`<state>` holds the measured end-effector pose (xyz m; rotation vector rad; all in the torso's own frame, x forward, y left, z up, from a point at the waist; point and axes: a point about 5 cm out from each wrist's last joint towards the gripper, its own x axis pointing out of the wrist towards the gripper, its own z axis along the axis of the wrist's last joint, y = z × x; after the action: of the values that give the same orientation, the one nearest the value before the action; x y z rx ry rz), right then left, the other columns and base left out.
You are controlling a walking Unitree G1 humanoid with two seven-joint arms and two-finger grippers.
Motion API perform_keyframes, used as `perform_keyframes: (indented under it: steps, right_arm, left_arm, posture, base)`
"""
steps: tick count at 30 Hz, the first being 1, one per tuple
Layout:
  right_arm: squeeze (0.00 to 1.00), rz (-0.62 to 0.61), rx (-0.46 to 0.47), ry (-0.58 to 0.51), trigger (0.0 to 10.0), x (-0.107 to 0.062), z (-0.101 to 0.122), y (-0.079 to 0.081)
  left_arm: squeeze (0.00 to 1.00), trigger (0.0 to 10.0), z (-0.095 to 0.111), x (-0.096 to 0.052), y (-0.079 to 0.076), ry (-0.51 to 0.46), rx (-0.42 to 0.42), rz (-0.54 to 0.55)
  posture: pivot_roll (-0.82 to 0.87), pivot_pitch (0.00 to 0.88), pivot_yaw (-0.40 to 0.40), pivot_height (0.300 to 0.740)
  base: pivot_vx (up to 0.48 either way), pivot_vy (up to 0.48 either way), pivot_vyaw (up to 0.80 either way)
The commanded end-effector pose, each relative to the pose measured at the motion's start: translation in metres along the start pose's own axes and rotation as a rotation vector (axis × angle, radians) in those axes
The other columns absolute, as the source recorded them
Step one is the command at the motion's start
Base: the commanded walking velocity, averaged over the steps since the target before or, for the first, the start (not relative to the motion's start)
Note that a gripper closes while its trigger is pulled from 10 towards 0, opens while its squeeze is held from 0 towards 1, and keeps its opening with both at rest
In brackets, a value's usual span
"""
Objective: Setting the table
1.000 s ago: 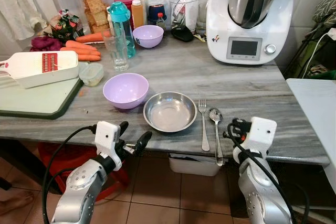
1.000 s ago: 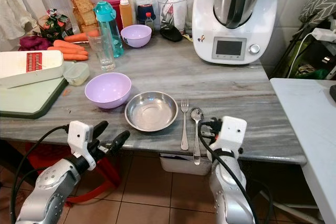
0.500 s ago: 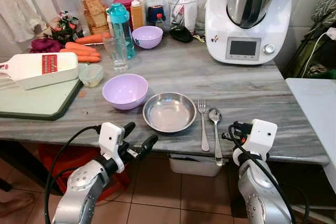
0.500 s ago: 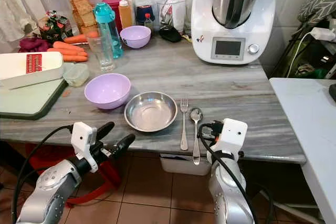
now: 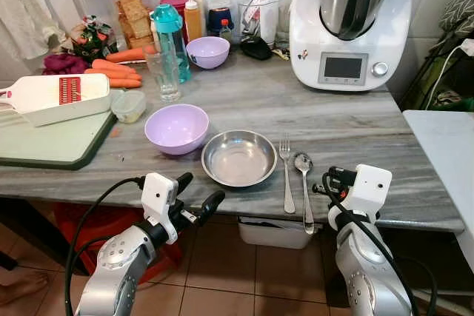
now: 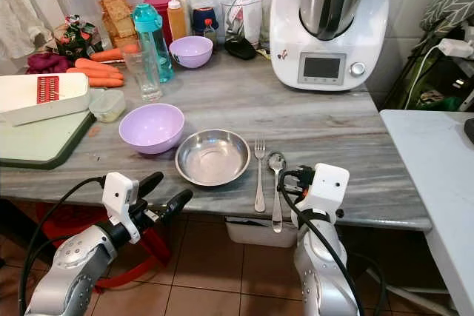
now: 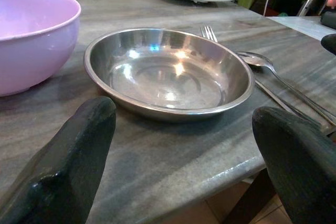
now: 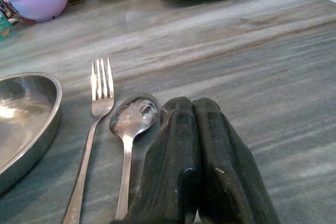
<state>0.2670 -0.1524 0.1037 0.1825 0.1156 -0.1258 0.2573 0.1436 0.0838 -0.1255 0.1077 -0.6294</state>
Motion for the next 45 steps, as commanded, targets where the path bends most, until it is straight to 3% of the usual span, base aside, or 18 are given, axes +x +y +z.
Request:
perform_keyframes:
  steps: [1, 15, 16, 18, 26, 27, 39, 45]
  right_arm:
    - [0.0, 0.019, 0.016, -0.016, 0.0, 0.001, 0.005, 0.007]
    - [0.0, 0.027, 0.017, -0.017, 0.0, 0.001, 0.006, 0.008]
    - [0.0, 0.058, 0.003, -0.004, 10.0, 0.003, 0.005, 0.014]
    - [0.0, 0.101, -0.02, 0.015, 10.0, 0.006, 0.003, 0.024]
    - [0.0, 0.117, -0.024, 0.004, 10.0, 0.006, 0.005, 0.026]
    - [1.0, 0.118, -0.01, 0.002, 10.0, 0.006, 0.006, 0.027]
    - [1.0, 0.078, 0.018, 0.042, 10.0, 0.007, -0.001, 0.022]
    - [1.0, 0.07, -0.001, 0.136, 10.0, 0.011, -0.015, 0.022]
  left_arm:
    - [0.0, 10.0, 0.004, -0.001, 0.001, -0.009, 0.02, 0.008]
    - [0.0, 10.0, 0.004, -0.001, 0.001, -0.008, 0.02, 0.012]
    - [0.0, 10.0, 0.006, 0.003, 0.001, -0.022, 0.019, 0.029]
    - [0.0, 10.0, 0.01, 0.01, 0.0, -0.045, 0.012, 0.048]
    - [0.0, 10.0, 0.01, 0.01, 0.0, -0.048, 0.005, 0.039]
    - [0.0, 10.0, 0.01, 0.01, 0.0, -0.049, 0.005, 0.041]
    - [0.0, 10.0, 0.011, 0.012, 0.0, -0.044, 0.006, 0.032]
    - [0.0, 10.0, 0.011, 0.013, -0.001, -0.037, 0.005, 0.018]
  posture:
    - [-0.01, 0.0, 0.053, 0.74]
    - [-0.01, 0.0, 0.053, 0.74]
    - [-0.01, 0.0, 0.058, 0.74]
    - [-0.01, 0.0, 0.057, 0.74]
    - [0.0, 0.0, 0.056, 0.74]
    - [0.0, 0.0, 0.058, 0.74]
    - [0.0, 0.0, 0.065, 0.74]
    - [0.0, 0.0, 0.066, 0.74]
  base:
    - [0.0, 0.0, 0.0]
    - [0.0, 0.0, 0.0]
    - [0.0, 0.0, 0.0]
    - [0.0, 0.0, 0.0]
    - [0.0, 0.0, 0.0]
    - [0.0, 0.0, 0.0]
    - [0.0, 0.0, 0.0]
    - [0.0, 0.0, 0.0]
